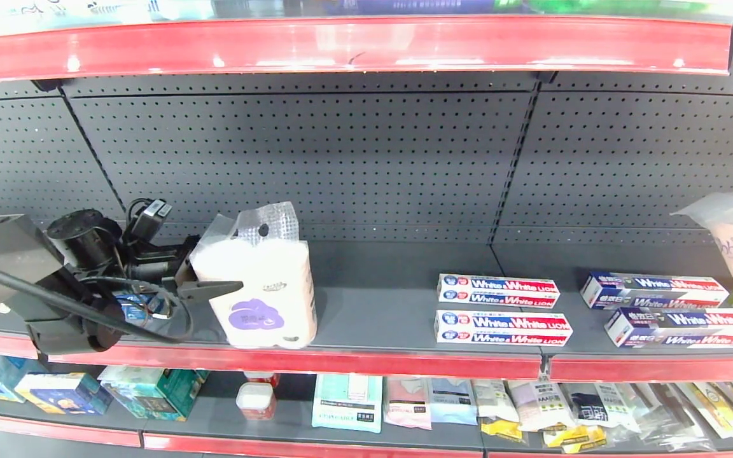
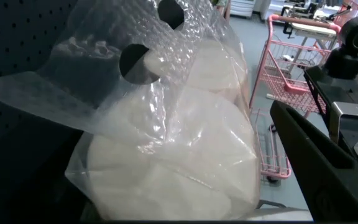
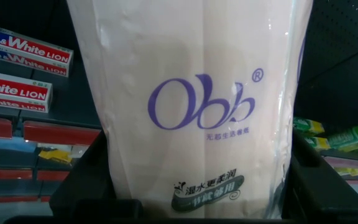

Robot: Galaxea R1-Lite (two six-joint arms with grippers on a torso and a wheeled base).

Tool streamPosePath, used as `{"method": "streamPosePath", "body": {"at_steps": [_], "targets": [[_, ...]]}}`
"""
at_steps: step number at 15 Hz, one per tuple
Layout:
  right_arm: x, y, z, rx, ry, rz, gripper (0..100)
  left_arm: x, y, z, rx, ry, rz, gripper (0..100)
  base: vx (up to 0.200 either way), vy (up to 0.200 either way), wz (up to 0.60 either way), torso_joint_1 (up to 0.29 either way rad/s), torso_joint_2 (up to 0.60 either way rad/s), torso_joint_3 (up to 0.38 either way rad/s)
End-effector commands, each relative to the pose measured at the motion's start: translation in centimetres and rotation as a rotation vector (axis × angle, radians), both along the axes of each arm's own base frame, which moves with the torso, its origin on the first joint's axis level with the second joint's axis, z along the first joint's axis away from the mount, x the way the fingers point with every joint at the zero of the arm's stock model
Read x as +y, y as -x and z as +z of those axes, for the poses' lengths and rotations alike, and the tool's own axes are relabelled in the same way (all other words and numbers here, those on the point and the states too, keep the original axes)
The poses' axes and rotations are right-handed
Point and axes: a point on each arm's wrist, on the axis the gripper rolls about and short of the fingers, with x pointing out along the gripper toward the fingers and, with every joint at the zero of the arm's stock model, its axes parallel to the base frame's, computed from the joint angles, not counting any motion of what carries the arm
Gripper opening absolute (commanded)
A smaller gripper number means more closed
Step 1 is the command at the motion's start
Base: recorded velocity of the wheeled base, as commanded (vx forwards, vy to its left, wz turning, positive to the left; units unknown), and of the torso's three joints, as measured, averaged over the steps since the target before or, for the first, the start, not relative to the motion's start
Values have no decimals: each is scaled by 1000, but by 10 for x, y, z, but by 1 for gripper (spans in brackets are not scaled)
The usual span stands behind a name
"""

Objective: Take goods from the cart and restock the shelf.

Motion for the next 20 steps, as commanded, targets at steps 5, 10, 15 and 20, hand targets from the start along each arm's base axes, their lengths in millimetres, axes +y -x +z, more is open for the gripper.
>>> {"method": "streamPosePath", "body": {"at_steps": [5,10,15,20], "targets": [[0,0,1,-4,2,0,0,0,10,33,-62,3,38,100,0,0,0,0,0,0],[0,2,2,-12,3,0,0,6,15,51,-99,19,126,100,0,0,0,0,0,0],[0,1,2,-12,3,1,0,9,24,77,-132,56,229,100,0,0,0,0,0,0],[0,1,2,-9,-2,6,0,9,32,90,-142,139,443,100,0,0,0,0,0,0]]}}
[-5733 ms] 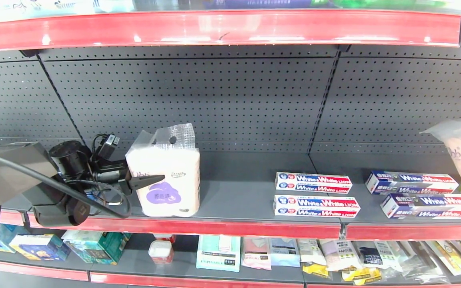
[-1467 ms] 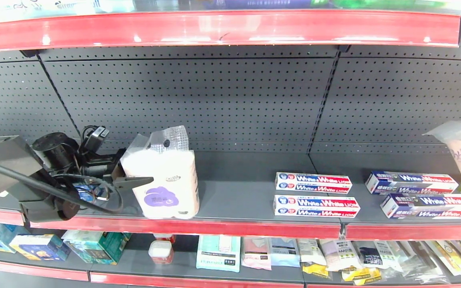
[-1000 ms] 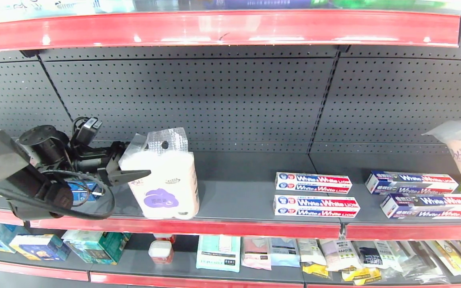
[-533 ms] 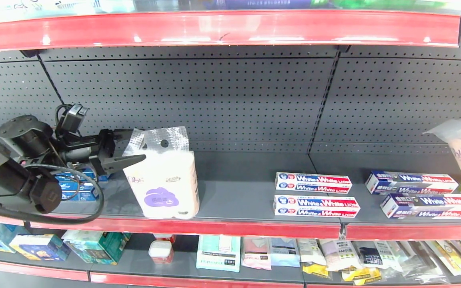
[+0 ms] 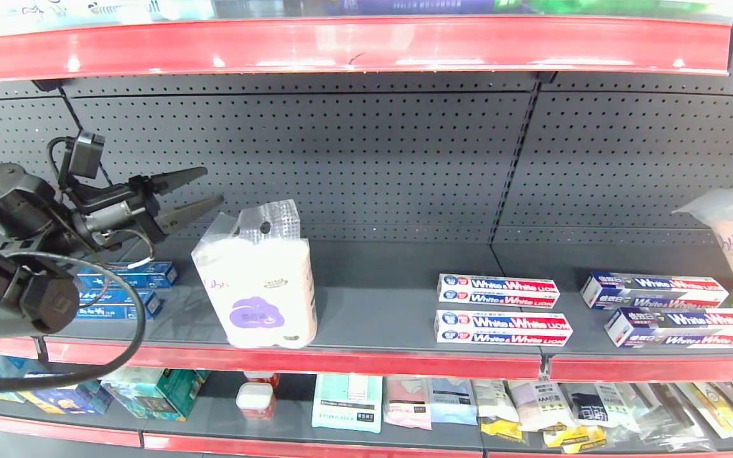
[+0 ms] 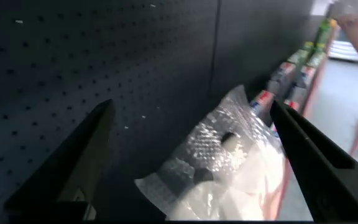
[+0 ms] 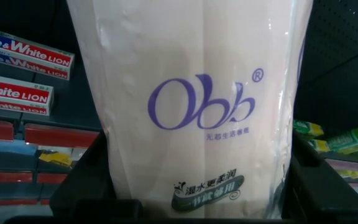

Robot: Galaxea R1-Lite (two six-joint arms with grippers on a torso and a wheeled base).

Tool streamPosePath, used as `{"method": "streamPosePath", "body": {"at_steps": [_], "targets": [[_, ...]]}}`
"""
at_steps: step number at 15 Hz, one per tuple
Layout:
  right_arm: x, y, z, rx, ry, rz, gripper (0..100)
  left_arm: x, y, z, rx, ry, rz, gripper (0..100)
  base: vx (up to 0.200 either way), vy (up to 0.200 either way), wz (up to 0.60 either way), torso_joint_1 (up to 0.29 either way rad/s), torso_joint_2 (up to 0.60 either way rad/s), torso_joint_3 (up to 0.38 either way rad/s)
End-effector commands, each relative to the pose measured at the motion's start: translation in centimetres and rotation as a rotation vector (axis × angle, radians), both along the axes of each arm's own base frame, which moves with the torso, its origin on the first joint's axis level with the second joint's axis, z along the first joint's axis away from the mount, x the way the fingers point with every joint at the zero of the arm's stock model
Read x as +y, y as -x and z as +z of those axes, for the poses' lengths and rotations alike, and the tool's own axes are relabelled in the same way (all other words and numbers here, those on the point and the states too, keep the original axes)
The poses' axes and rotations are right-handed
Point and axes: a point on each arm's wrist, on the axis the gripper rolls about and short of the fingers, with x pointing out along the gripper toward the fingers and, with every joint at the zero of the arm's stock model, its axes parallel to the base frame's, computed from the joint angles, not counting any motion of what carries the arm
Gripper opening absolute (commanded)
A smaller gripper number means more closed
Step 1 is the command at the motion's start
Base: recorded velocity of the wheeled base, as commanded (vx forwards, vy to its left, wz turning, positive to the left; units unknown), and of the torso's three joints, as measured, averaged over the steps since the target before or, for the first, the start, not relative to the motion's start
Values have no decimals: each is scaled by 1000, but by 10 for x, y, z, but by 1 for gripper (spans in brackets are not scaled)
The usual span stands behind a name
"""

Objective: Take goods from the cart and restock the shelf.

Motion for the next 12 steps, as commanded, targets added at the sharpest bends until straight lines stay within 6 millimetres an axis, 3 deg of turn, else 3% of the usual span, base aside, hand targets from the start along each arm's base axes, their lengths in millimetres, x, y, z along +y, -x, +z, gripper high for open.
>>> {"method": "streamPosePath", "body": {"at_steps": [1,3,8,12], "targets": [[0,-2,-1,7,-3,0,0,-1,10,0,12,16,42,100,0,0,0,0,0,0],[0,-3,-1,9,-7,3,0,-2,19,-5,34,33,99,100,0,0,0,0,0,0],[0,-4,-1,9,-10,4,0,0,19,-8,43,121,329,100,0,0,0,0,0,0],[0,-4,-2,9,-23,3,0,8,15,-10,56,223,675,100,0,0,0,0,0,0]]}}
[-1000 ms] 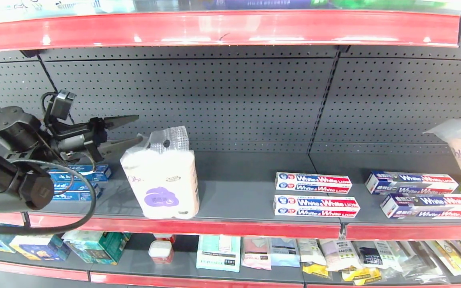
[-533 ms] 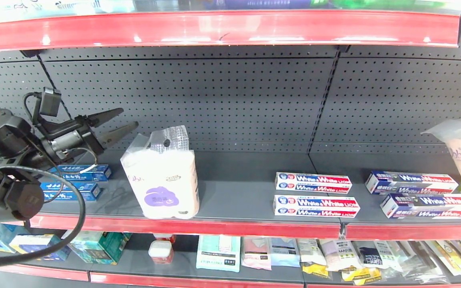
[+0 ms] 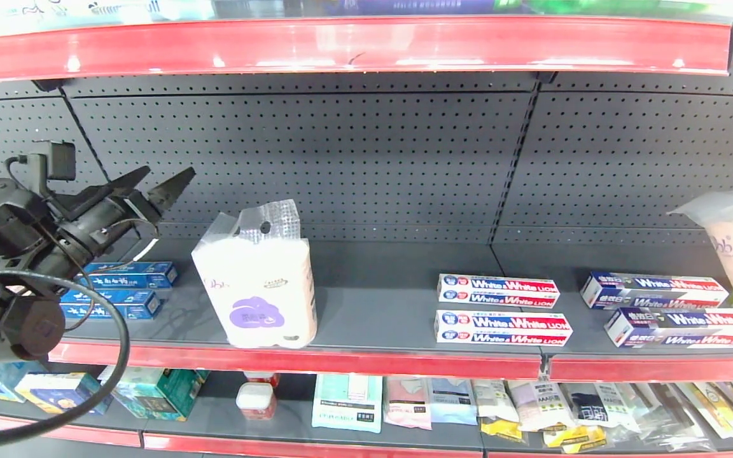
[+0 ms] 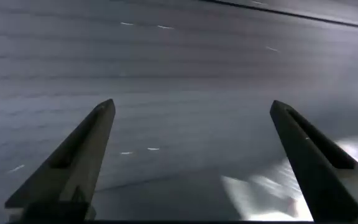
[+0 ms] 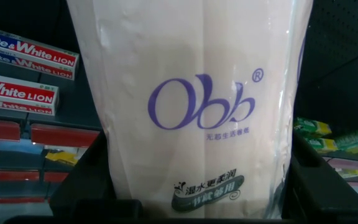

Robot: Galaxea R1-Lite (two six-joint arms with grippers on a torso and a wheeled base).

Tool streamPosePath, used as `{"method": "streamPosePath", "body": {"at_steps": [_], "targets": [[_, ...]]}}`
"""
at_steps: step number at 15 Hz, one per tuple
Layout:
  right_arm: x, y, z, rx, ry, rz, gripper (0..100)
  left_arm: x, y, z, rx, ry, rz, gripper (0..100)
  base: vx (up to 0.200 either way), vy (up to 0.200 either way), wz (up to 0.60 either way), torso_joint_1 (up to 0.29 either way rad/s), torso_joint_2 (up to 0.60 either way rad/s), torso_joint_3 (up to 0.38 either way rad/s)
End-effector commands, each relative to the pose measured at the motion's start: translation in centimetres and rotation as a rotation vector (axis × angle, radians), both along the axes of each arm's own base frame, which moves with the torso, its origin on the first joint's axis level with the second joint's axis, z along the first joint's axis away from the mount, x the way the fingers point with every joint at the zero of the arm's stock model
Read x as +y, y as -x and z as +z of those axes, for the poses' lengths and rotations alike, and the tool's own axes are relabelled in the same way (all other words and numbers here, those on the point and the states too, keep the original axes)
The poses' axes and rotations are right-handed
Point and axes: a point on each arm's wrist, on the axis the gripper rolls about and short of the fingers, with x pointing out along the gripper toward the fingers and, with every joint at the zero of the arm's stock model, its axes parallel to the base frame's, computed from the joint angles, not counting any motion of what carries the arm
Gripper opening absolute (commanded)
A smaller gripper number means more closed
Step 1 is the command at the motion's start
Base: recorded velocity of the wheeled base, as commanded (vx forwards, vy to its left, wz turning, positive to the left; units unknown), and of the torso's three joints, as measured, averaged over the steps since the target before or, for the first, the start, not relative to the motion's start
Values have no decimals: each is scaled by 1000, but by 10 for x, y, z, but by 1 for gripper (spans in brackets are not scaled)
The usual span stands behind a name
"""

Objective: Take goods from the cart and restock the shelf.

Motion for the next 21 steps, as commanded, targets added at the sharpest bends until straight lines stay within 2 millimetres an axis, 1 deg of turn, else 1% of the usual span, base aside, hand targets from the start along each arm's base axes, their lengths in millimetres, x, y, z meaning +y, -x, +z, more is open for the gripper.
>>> {"method": "streamPosePath", "body": {"at_steps": [1,2,3,4,5,6,7,10,11,12,13,14,17,18,21], "targets": [[0,-1,0,2,0,0,0,3,0,-1,30,40,157,100,0,0,0,0,0,0],[0,-1,0,1,-1,-1,0,4,4,2,66,61,249,100,0,0,0,0,0,0],[0,-1,0,2,-1,3,0,6,12,7,146,80,334,100,0,0,0,0,0,0],[0,-1,0,3,-3,10,0,5,21,11,206,84,353,100,0,0,0,0,0,0],[0,-1,0,1,-6,17,0,2,34,20,228,81,339,100,0,0,0,0,0,0],[0,-1,0,2,-6,17,0,1,40,23,229,74,325,100,0,0,0,0,0,0],[0,-1,-1,1,-15,15,0,-3,57,27,248,44,285,100,0,0,0,0,0,0],[2,-5,-2,10,-29,36,0,-11,103,31,320,-3,220,100,0,0,0,0,0,0],[5,-6,-2,9,-37,54,0,-14,121,31,346,-9,186,100,0,0,0,0,0,0],[6,-6,-3,11,-39,64,0,-15,129,32,354,-13,178,100,0,0,0,0,0,0],[9,-6,-8,28,-41,93,0,-18,150,34,371,-43,151,100,0,0,0,0,0,0],[11,-5,-10,34,-41,110,0,-20,159,35,372,-60,137,100,0,0,0,0,0,0],[19,-6,-12,38,-67,170,0,-32,221,31,414,-107,41,100,0,0,0,0,0,0],[21,-5,-13,36,-85,185,0,-39,251,30,430,-126,-17,100,0,0,0,0,0,0],[26,2,-19,41,-100,236,0,-46,298,20,406,-146,-100,100,0,0,0,0,0,0]]}}
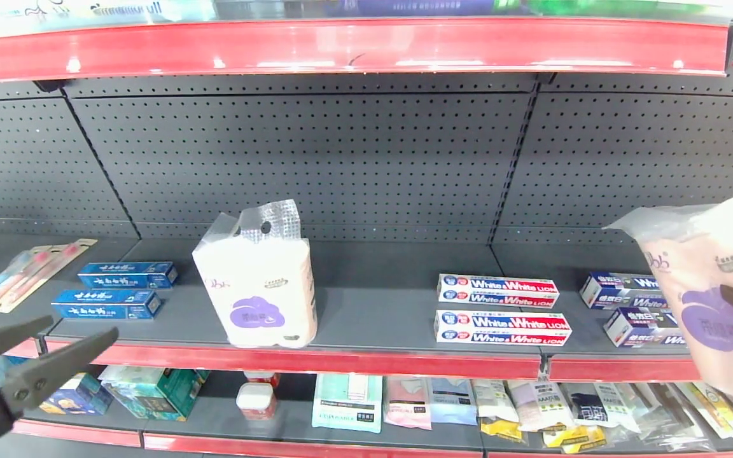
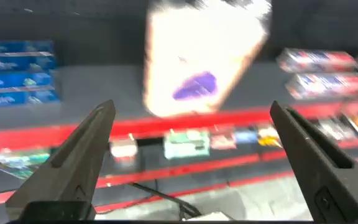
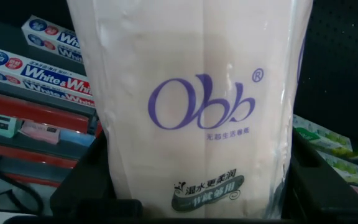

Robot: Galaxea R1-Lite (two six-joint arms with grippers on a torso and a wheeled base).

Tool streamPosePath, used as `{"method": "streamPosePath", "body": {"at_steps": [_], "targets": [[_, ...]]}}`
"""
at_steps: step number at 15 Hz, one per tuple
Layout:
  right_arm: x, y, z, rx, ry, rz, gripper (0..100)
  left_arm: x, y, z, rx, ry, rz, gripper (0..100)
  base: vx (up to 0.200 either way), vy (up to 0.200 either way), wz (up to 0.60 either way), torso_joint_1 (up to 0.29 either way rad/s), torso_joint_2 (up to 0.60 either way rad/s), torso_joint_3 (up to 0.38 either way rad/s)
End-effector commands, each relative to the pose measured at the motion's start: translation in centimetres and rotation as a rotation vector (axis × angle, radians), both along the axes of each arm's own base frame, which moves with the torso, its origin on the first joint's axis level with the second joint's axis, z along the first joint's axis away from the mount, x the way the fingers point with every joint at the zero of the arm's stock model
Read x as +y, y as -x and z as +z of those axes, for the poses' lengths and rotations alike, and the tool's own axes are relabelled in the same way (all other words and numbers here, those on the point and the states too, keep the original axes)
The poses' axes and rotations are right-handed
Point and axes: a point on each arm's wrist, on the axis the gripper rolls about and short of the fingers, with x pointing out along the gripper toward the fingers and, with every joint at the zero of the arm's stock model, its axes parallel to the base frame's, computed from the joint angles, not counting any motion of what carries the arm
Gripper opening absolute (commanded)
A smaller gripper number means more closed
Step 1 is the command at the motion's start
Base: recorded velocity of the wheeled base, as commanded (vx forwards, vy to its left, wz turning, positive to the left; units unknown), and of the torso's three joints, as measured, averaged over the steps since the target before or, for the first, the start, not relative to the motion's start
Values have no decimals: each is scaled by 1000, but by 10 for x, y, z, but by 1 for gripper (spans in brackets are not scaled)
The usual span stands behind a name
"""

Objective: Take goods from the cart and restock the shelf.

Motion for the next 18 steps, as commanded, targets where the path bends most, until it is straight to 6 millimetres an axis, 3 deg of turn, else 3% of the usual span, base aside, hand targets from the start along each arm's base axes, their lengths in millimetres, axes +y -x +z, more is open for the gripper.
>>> {"method": "streamPosePath", "body": {"at_steps": [1,5,9,12,14,16,18], "targets": [[4,10,-7,-1,-3,55,0,-8,66,-7,-116,-15,-109,100,0,0,0,0,0,0],[5,22,-16,-2,4,88,0,-8,106,-27,-175,-71,-125,100,0,0,0,0,0,0],[5,22,-15,-8,-5,84,0,-8,128,-49,-163,-161,-135,100,0,0,0,0,0,0],[5,21,-14,-10,-16,78,0,-4,125,-48,-147,-224,69,100,0,0,0,0,0,0],[5,22,-14,-11,-28,76,0,-3,126,-52,-142,-216,91,100,0,0,0,0,0,0],[5,21,-14,-11,-28,74,0,-4,125,-57,-141,-155,-199,100,0,0,0,0,0,0],[5,20,-10,-18,-21,76,0,-4,114,-52,-72,-140,-299,100,0,0,0,0,0,0]]}}
